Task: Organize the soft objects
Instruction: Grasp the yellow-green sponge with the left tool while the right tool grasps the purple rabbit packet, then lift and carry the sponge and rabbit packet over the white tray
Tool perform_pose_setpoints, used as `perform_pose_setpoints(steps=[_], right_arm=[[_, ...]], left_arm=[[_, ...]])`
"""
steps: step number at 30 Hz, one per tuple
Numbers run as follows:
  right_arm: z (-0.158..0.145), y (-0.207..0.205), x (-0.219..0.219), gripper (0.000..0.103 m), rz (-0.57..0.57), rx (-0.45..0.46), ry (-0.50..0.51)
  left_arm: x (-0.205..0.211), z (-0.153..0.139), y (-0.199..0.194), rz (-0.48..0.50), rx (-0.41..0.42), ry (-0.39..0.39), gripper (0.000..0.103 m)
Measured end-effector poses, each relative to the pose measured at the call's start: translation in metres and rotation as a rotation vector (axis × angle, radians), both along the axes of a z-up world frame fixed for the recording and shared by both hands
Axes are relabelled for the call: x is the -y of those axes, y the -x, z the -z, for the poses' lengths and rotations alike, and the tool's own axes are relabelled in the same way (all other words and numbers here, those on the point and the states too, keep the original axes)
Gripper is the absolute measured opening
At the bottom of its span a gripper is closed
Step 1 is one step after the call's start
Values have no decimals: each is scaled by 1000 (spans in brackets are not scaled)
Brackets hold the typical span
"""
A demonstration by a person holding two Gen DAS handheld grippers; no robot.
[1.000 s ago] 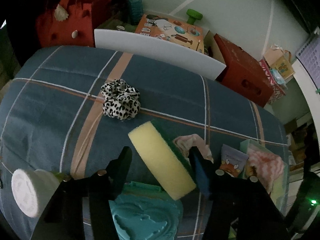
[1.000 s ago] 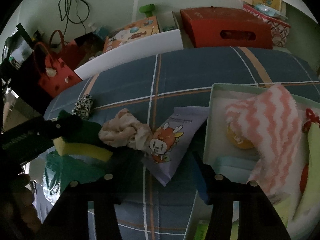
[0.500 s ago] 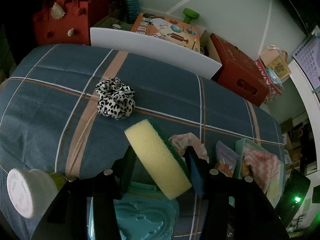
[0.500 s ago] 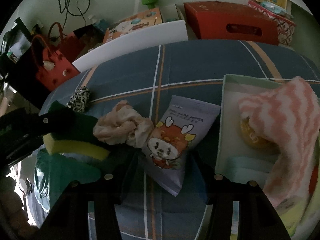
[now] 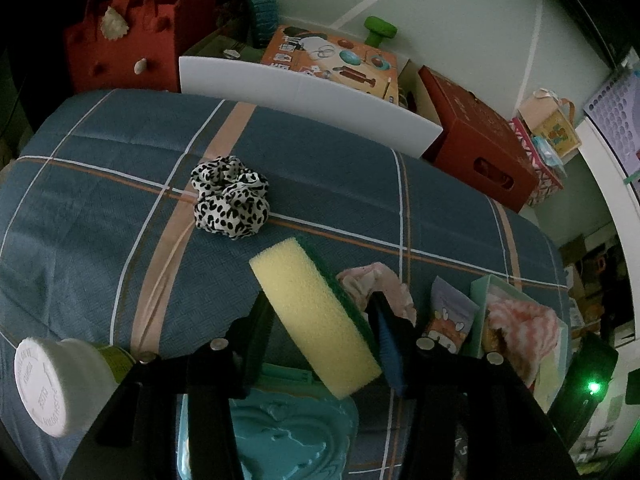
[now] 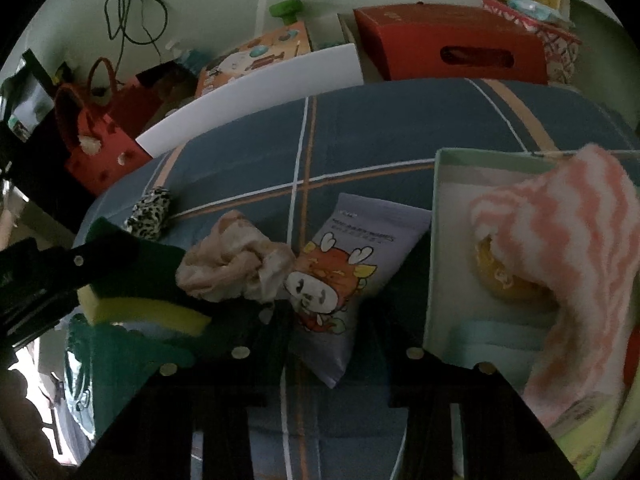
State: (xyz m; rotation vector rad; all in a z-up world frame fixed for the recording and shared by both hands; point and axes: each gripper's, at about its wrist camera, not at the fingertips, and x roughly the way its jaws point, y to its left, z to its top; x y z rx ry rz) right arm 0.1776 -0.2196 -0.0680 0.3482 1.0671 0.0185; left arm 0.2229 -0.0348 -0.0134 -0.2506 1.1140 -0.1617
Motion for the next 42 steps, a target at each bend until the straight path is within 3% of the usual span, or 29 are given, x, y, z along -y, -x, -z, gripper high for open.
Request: perform_pose_setpoints(steps=[3, 6, 13, 23, 42], right_arm=[[-1, 0, -1, 35, -4, 5, 8], [-4, 2, 0, 25, -8, 19, 8], [-12, 5, 2, 19, -4, 41, 5], [-40, 15, 4, 18, 1, 122, 12], [-101, 46, 4, 17, 8, 289, 38]], left_arm=[[0, 0, 0, 3, 2, -1, 48], [-1, -1, 0, -1, 5, 0, 46], [-5, -4, 2, -10, 17, 14, 41], [-10, -11, 5, -26, 44, 38, 38], [-22, -75, 35, -22, 232, 104, 37]])
